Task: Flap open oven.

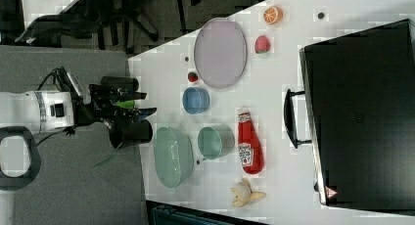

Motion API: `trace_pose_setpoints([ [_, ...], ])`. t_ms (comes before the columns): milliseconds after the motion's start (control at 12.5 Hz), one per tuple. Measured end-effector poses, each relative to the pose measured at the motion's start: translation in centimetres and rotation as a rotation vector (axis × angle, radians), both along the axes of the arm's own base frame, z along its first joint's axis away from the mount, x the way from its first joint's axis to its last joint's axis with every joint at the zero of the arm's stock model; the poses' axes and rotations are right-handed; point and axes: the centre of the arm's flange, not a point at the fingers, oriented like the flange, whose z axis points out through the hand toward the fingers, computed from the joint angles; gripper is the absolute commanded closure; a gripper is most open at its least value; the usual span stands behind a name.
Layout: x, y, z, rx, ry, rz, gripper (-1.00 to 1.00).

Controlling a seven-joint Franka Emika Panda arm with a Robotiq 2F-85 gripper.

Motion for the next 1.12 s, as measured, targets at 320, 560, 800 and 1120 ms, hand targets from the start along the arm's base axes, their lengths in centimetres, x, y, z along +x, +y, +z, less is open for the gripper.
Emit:
trace_pose_setpoints([
  [320,-12.2,-1.8,2.9,0.041,0.097,-0.06,-1.0],
  [560,-14.1,-2.6,9.4,0.045,-0.064,-0.076,-0.65],
  [800,-13.2,-2.7,8.6,0.04,-0.06,-0.078,0.09],
  [1120,-11.6,-3.3,3.3,0.036,0.058,-0.091,0.65],
])
